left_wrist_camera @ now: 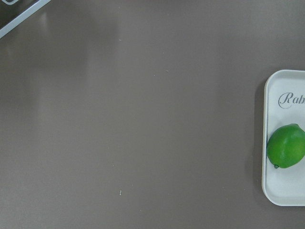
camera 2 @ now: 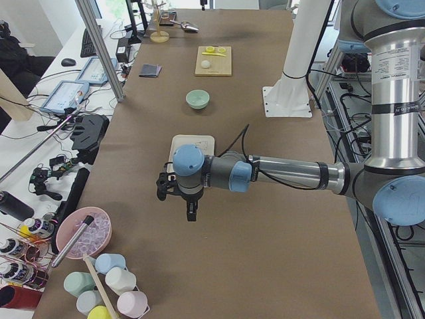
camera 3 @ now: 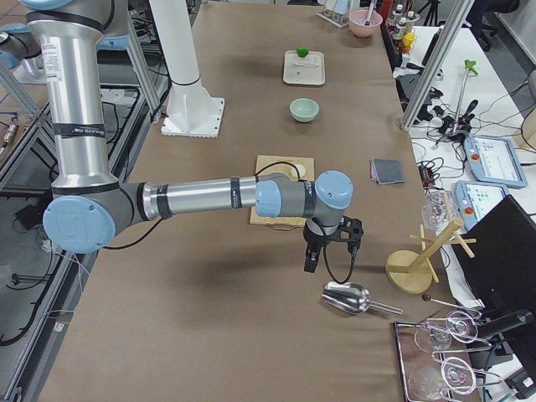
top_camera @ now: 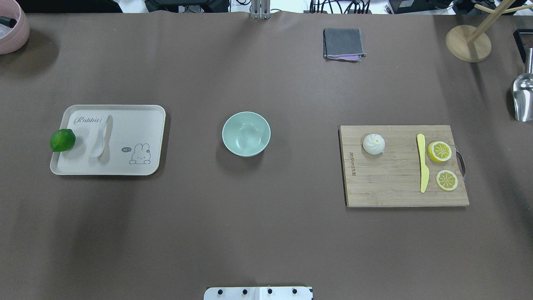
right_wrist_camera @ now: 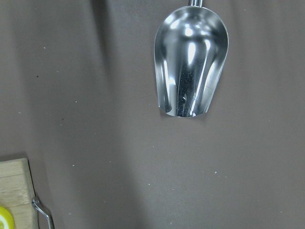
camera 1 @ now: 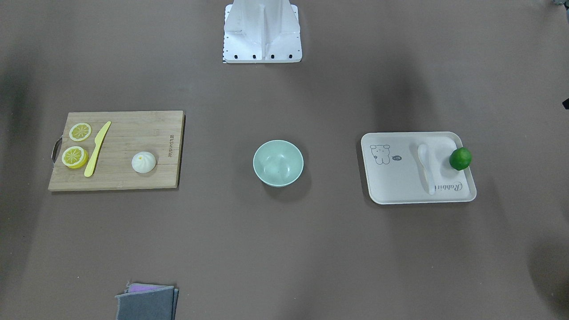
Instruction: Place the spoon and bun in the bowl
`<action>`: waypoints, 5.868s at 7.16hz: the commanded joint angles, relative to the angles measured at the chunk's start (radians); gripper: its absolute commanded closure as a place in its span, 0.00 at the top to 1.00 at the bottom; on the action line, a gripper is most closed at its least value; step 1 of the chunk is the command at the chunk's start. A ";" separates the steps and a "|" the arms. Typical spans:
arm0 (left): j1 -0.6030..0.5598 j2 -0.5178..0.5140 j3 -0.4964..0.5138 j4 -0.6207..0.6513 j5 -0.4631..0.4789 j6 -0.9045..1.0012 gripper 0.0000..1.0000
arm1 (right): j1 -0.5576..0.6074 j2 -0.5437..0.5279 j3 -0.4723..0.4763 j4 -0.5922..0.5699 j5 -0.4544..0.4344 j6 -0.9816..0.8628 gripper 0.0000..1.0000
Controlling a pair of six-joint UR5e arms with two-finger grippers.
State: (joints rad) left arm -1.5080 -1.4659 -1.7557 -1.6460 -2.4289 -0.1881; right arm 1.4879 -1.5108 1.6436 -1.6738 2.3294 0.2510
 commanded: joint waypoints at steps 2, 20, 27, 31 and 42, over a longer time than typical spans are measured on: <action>0.000 -0.004 -0.002 0.000 0.007 -0.002 0.98 | 0.000 0.000 -0.002 -0.001 0.004 -0.001 1.00; 0.122 -0.097 -0.024 -0.546 0.111 -0.380 0.98 | -0.196 0.058 -0.025 0.819 -0.103 0.555 1.00; 0.626 -0.280 0.094 -0.549 0.623 -0.824 0.98 | -0.455 0.147 0.082 0.630 -0.246 0.853 1.00; 0.698 -0.300 0.194 -0.584 0.628 -0.837 0.98 | -0.518 0.170 0.110 0.618 -0.275 0.924 1.00; 0.703 -0.271 0.237 -0.721 0.593 -0.791 0.49 | -0.518 0.169 0.131 0.615 -0.272 0.935 1.00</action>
State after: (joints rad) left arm -0.8048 -1.7374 -1.5190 -2.3669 -1.8378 -0.9999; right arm 0.9692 -1.3423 1.7708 -1.0584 2.0553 1.1846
